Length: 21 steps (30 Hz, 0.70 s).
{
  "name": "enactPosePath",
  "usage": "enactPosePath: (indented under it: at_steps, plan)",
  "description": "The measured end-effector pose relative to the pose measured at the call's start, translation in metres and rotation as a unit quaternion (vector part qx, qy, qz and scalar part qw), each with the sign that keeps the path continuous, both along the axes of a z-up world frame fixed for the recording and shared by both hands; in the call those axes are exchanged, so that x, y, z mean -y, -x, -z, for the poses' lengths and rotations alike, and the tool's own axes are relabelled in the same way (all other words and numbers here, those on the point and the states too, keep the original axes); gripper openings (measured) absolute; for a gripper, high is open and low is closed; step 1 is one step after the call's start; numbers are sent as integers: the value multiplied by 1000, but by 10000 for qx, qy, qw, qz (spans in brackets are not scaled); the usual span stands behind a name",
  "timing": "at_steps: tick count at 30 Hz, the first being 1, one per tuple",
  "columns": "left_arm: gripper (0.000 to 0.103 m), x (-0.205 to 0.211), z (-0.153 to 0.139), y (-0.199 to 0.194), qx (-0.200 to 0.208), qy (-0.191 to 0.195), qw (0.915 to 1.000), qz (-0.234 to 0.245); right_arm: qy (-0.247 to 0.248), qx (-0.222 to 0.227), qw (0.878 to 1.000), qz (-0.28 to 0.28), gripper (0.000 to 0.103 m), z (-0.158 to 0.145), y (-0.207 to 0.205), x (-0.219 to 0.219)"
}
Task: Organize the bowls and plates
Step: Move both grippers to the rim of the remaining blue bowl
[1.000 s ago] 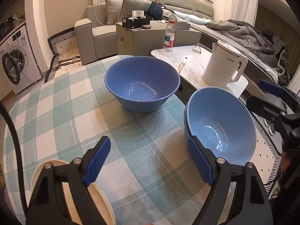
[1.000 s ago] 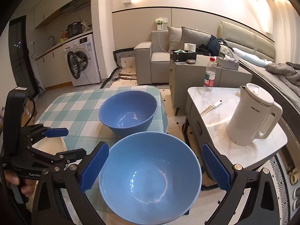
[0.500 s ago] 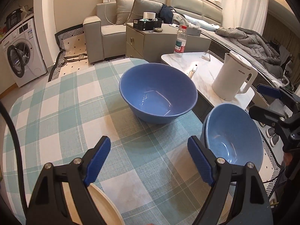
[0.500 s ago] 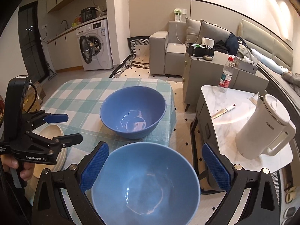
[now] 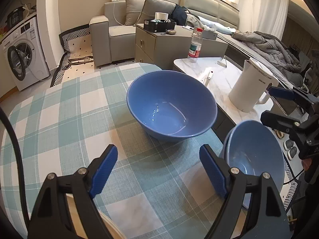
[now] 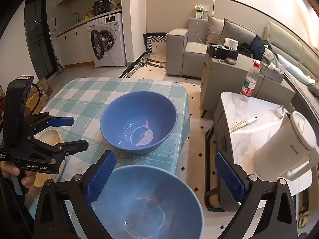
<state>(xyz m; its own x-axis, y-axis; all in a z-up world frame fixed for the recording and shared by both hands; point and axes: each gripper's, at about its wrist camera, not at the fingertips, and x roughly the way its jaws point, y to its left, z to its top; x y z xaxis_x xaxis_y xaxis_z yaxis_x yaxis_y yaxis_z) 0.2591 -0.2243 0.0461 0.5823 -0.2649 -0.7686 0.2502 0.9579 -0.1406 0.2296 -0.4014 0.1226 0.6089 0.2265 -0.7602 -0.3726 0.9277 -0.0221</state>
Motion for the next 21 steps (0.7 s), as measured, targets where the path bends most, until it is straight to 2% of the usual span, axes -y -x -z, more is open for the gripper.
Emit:
enactPosePath:
  at_steps: [15,17,21]
  plan:
    - [85,-9,16,-31,-204,148,9993,-263,-41,-401,9989,-231,101,30,-53,-8]
    - [85,-10,18,-34,-218,148,9993,-280,-76,-464,9986,-246,100,34,-61,-9]
    - [85,-11,21,-40,-232,158,9991,-313,-98,-582,9980,-231,91,41,-75,-9]
